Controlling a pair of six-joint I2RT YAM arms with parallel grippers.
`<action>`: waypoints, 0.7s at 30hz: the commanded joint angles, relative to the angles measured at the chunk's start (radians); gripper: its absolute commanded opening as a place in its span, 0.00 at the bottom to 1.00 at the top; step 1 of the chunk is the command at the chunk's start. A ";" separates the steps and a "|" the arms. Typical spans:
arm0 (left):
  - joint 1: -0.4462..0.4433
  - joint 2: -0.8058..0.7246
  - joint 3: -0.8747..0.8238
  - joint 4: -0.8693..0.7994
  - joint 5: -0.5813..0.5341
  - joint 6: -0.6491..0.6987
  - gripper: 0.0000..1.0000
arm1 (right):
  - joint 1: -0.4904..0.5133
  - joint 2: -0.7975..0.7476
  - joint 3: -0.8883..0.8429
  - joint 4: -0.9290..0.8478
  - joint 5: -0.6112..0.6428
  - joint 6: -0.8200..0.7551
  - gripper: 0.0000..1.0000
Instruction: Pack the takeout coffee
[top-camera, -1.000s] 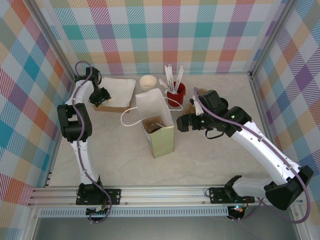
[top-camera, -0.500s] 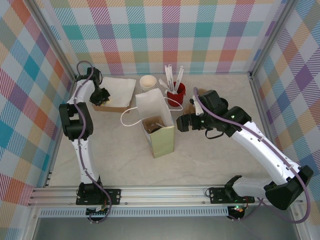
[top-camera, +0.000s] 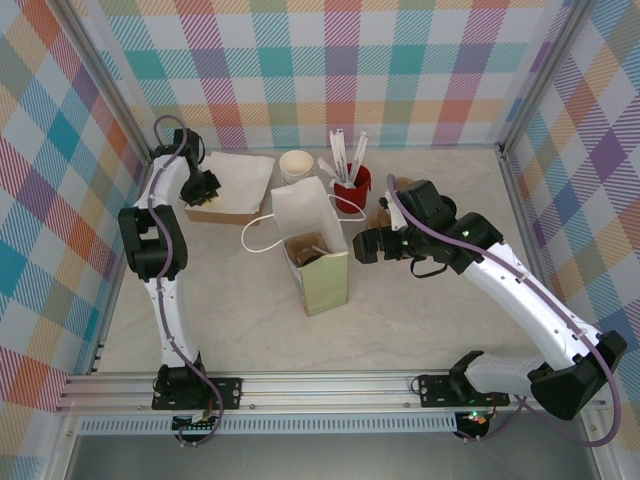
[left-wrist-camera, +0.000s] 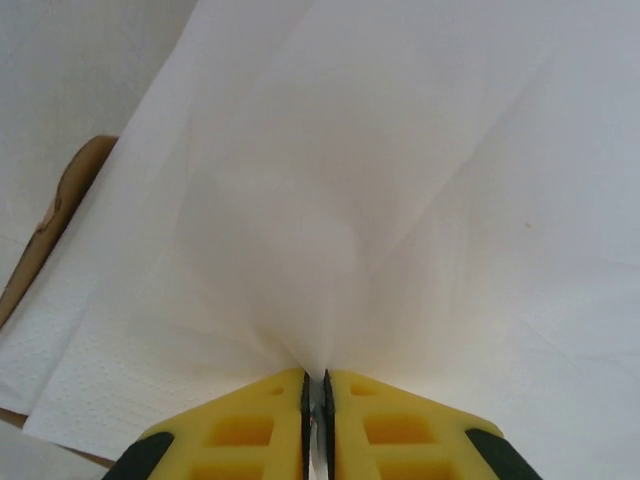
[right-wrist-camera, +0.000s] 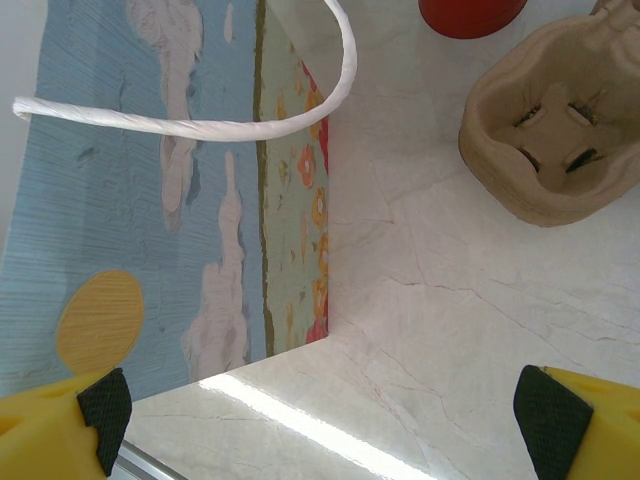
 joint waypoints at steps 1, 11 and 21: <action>-0.007 -0.068 0.048 -0.038 -0.001 0.033 0.13 | 0.003 0.006 0.006 0.017 -0.017 -0.002 1.00; -0.007 -0.231 0.033 0.034 0.021 0.071 0.05 | 0.003 -0.014 0.014 0.005 0.025 -0.009 1.00; -0.019 -0.469 0.007 0.130 0.179 0.143 0.01 | 0.003 -0.070 0.056 -0.006 0.111 -0.072 1.00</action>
